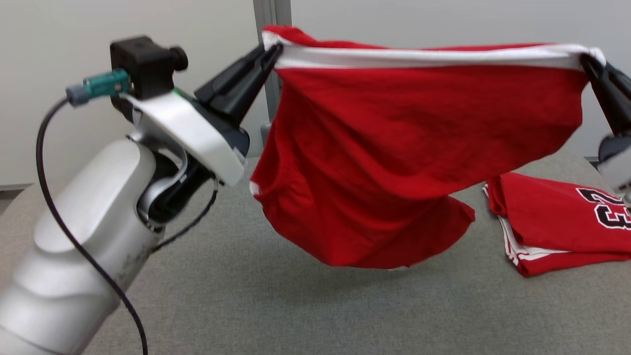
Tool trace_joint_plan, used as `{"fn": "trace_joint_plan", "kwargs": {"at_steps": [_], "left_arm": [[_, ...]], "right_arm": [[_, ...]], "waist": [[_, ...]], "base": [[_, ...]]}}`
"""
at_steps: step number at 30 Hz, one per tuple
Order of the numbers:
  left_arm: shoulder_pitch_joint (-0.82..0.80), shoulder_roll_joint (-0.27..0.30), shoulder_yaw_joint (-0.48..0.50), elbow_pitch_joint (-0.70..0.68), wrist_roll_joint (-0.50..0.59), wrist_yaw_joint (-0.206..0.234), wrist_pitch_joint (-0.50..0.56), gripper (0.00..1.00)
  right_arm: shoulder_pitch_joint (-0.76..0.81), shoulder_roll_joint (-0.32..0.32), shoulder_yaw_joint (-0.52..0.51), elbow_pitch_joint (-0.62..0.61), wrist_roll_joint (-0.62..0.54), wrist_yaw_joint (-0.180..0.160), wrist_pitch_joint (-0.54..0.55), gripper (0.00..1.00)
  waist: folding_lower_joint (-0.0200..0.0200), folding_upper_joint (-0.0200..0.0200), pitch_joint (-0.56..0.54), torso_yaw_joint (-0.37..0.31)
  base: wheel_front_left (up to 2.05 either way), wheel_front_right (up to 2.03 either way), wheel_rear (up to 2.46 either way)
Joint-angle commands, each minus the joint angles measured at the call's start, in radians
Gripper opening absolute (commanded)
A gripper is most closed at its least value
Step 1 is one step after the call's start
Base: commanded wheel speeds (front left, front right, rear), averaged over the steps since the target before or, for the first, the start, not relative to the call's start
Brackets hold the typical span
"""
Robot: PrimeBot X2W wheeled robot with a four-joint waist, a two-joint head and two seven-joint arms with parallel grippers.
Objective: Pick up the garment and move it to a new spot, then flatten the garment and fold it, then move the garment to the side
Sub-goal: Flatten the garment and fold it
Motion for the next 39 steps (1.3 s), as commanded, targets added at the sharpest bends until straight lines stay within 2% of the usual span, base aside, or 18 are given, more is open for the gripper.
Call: {"fn": "trace_joint_plan", "kwargs": {"at_steps": [1,7,10,17,21,24,30,34,39], "left_arm": [[-0.039,0.007,-0.011,0.029,-0.01,0.0,0.001,0.0],[-0.234,0.008,-0.085,0.21,-0.007,0.0,-0.049,0.0],[-0.364,0.011,-0.127,0.292,0.023,0.0,-0.085,0.0],[-0.669,0.011,-0.172,0.497,0.115,0.0,-0.226,0.0],[-0.776,-0.001,-0.159,0.551,0.18,0.0,-0.253,0.0],[-0.767,-0.004,-0.137,0.519,0.218,0.0,-0.255,0.0],[-0.657,0.017,-0.187,0.46,0.17,0.0,-0.254,0.0],[-0.538,0.063,-0.272,0.369,0.118,0.0,-0.254,0.0],[-0.346,0.124,-0.315,0.237,0.08,0.0,-0.254,0.0]], "right_arm": [[-0.043,0.016,0.017,0.029,-0.015,-0.001,0.011,0.0],[-0.288,0.092,0.117,0.218,-0.061,-0.001,0.011,0.0],[-0.438,0.132,0.145,0.321,-0.086,-0.001,-0.015,0.0],[-0.772,0.236,0.184,0.533,-0.163,-0.001,-0.182,0.0],[-0.888,0.291,0.189,0.614,-0.203,-0.001,-0.233,0.0],[-0.906,0.322,0.203,0.64,-0.216,-0.001,-0.242,0.0],[-0.813,0.337,0.2,0.606,-0.204,-0.001,-0.243,0.0],[-0.685,0.315,0.239,0.552,-0.177,-0.001,-0.242,0.0],[-0.479,0.235,0.278,0.45,-0.118,-0.001,-0.241,0.0]], "waist": [[0.0,-0.0001,0.023,-0.008],[0.0,-0.0001,0.124,-0.024],[0.0,-0.0001,0.223,-0.034],[0.0,-0.0001,0.447,-0.082],[0.0,-0.0001,0.559,-0.108],[0.0,-0.0001,0.619,-0.122],[0.0,-0.0001,0.666,-0.135],[0.0,-0.0001,0.672,-0.136],[0.0,-0.0001,0.628,-0.121]], "base": [[0.0,0.0,0.0],[0.0,0.0,0.0],[0.0,0.0,0.0],[0.0,0.0,0.0],[0.0,0.0,0.0],[0.0,0.0,0.0],[0.0,0.0,0.0],[0.0,0.0,0.0],[0.0,0.0,0.0]]}}
